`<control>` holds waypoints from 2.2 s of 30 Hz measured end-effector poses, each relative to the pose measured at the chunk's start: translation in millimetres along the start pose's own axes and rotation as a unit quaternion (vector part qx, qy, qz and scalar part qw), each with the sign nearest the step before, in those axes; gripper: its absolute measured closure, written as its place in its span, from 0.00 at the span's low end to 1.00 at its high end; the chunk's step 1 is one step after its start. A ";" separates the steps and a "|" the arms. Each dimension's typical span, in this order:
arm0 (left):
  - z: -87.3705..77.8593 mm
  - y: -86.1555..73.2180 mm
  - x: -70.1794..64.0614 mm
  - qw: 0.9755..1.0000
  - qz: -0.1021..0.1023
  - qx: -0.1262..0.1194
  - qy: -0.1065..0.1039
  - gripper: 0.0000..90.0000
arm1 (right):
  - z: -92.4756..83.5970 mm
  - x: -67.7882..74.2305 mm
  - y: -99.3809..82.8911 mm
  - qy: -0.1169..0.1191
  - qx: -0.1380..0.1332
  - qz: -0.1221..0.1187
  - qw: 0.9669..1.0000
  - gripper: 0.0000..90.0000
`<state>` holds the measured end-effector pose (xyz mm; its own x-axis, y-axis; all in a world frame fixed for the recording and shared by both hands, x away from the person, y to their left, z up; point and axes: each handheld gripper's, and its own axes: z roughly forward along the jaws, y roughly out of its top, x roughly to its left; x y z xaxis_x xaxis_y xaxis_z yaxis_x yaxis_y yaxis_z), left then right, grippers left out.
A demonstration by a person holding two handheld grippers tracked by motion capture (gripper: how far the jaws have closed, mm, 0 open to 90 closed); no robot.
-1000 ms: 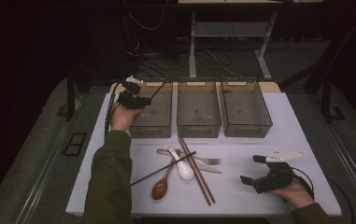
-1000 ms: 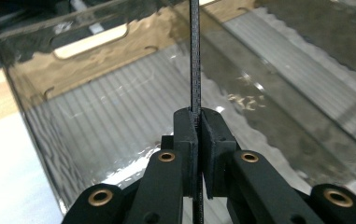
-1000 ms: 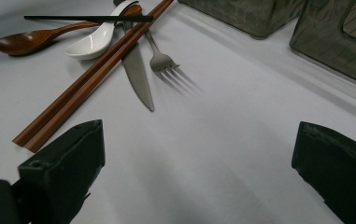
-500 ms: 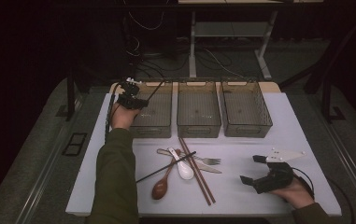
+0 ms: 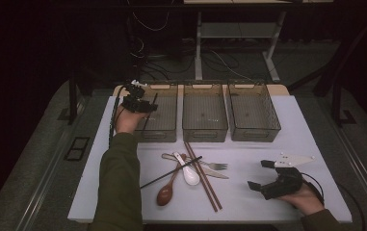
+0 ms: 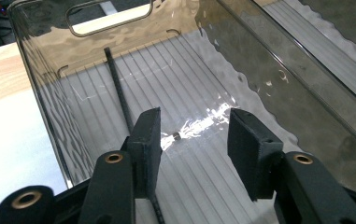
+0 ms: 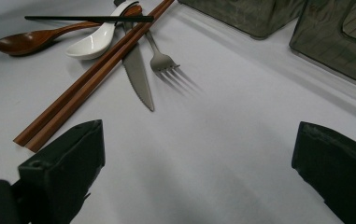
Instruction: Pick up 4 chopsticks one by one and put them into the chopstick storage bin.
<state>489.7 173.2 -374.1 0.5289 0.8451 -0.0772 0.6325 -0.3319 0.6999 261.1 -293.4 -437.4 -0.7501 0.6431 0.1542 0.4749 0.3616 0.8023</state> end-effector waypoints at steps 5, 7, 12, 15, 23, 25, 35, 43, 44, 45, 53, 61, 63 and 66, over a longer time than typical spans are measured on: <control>-3.5 0.2 -0.3 1.000 0.003 -0.007 -0.011 0.54 | -0.2 -0.1 0.0 0.000 -0.001 -0.001 1.000 0.03; -4.2 0.2 -0.4 1.000 0.004 -0.008 -0.013 0.52 | -0.3 -0.3 -0.1 0.000 -0.001 -0.001 1.000 0.03; -8.9 0.2 -1.8 0.999 0.010 -0.016 -0.036 0.45 | -0.6 -0.4 -0.1 0.000 -0.002 -0.001 1.000 0.03; -14.4 -0.3 -5.3 0.999 0.022 -0.019 -0.045 0.43 | -0.5 -0.5 -0.1 0.000 -0.002 -0.001 1.000 0.03; -26.4 -1.1 -13.8 0.996 0.057 -0.023 -0.059 0.37 | -0.3 0.0 -0.1 0.000 -0.001 -0.001 1.000 0.03; -30.0 -2.3 -16.5 0.996 0.066 -0.026 -0.060 0.37 | -0.3 0.0 -0.1 -0.001 -0.001 -0.001 1.000 0.03; -43.0 -14.7 -29.2 0.992 0.090 -0.035 -0.078 0.30 | -0.2 -0.2 -0.2 -0.002 -0.001 0.000 1.000 0.03; -53.2 -23.7 -43.2 0.989 0.110 -0.044 -0.090 0.29 | -0.4 -0.5 -0.3 -0.002 -0.001 0.000 1.000 0.03; -54.2 -25.0 -45.6 0.988 0.115 -0.045 -0.092 0.28 | -0.2 -0.5 -0.2 -0.002 -0.001 0.000 1.000 0.03; -55.6 -26.4 -47.7 0.988 0.118 -0.046 -0.093 0.28 | -0.1 -0.4 -0.3 -0.002 -0.001 0.000 1.000 0.03; -64.5 -37.7 -65.7 0.984 0.139 -0.053 -0.101 0.28 | -0.2 -0.5 -0.3 -0.002 -0.002 0.000 1.000 0.03; -69.3 -51.2 -85.5 0.981 0.155 -0.055 -0.105 0.25 | -0.1 0.1 -0.3 -0.001 -0.002 0.001 1.000 0.03; -70.6 -55.8 -90.0 0.979 0.160 -0.056 -0.110 0.24 | -0.4 0.1 -0.4 -0.001 -0.002 0.001 1.000 0.03; -71.9 -63.1 -96.6 0.978 0.164 -0.056 -0.117 0.24 | -0.3 0.1 -0.5 0.000 -0.002 0.002 1.000 0.03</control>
<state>358.1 142.6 -359.8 0.8163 0.5775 0.0132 0.3478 -0.5096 0.7870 260.7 -293.8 -437.6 -0.7485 0.6444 0.1564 0.4753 0.3568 0.8042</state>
